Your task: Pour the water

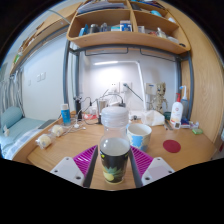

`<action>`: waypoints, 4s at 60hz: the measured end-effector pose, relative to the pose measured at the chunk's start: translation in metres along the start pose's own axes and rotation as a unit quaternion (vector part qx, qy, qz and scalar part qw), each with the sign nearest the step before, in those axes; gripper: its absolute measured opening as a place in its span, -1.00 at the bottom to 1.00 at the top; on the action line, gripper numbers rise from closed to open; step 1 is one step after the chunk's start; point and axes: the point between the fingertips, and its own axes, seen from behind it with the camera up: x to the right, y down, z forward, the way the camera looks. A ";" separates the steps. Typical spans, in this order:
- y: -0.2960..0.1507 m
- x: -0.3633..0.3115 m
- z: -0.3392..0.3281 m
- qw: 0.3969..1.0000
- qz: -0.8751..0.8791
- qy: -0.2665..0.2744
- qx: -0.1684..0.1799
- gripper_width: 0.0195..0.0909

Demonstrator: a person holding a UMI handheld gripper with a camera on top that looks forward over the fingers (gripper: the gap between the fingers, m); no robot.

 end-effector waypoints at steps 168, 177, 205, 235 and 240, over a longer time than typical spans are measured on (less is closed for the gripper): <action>-0.066 0.262 0.086 0.981 0.076 0.170 -0.050 -0.65; -0.051 0.271 0.096 0.980 0.082 0.176 -0.037 -0.64; -0.004 0.265 0.094 0.981 0.035 0.174 -0.082 0.03; 0.009 0.232 -0.027 0.972 0.055 0.096 -0.209 0.20; -0.014 0.222 -0.032 0.977 0.073 0.061 -0.190 0.20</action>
